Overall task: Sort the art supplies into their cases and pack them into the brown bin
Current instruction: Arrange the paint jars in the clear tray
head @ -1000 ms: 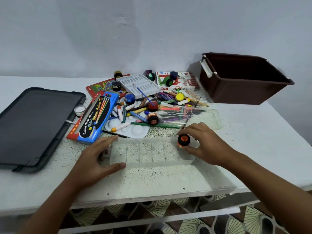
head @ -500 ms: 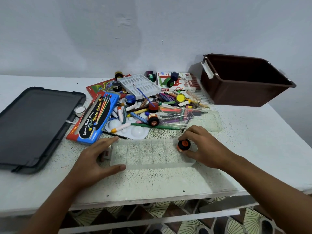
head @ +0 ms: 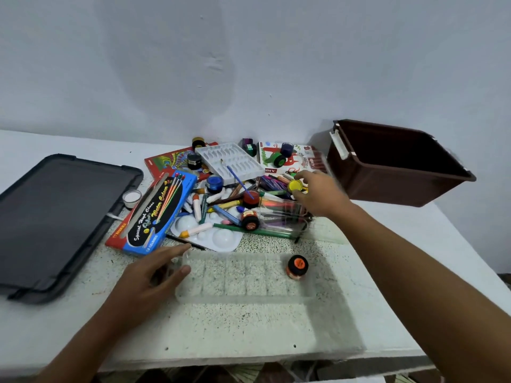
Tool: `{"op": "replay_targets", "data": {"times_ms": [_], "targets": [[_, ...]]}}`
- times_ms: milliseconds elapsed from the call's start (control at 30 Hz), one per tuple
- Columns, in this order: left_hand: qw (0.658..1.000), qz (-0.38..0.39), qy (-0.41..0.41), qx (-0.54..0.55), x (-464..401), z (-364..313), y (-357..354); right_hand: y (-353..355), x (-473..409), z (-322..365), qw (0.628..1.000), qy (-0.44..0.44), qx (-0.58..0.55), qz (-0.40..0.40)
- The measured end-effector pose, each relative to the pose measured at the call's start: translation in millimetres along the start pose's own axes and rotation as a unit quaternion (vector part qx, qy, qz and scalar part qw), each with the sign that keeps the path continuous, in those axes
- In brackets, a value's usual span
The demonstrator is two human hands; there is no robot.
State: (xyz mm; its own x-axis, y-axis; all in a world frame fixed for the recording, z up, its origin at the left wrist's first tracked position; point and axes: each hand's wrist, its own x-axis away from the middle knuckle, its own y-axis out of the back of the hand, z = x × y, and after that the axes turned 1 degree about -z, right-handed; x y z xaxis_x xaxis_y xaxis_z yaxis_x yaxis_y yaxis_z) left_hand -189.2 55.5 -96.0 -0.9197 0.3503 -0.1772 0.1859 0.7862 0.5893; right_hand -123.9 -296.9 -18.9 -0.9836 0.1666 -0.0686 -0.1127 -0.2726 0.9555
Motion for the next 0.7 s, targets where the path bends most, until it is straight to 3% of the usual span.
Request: {"op": "replay_targets", "data": {"times_ms": [267,567,700], "targets": [[0.999,-0.018,0.012,0.043,0,-3,-1,-26,-33,3,0.995,-0.074,0.059,0.025],[0.999,-0.011,0.002,0.035,1,-10,1,-27,-35,-1,0.998,-0.056,0.029,-0.007],[1.0,-0.01,-0.015,0.011,1,-8,2,-15,-23,2,0.998,-0.026,-0.04,-0.038]]}}
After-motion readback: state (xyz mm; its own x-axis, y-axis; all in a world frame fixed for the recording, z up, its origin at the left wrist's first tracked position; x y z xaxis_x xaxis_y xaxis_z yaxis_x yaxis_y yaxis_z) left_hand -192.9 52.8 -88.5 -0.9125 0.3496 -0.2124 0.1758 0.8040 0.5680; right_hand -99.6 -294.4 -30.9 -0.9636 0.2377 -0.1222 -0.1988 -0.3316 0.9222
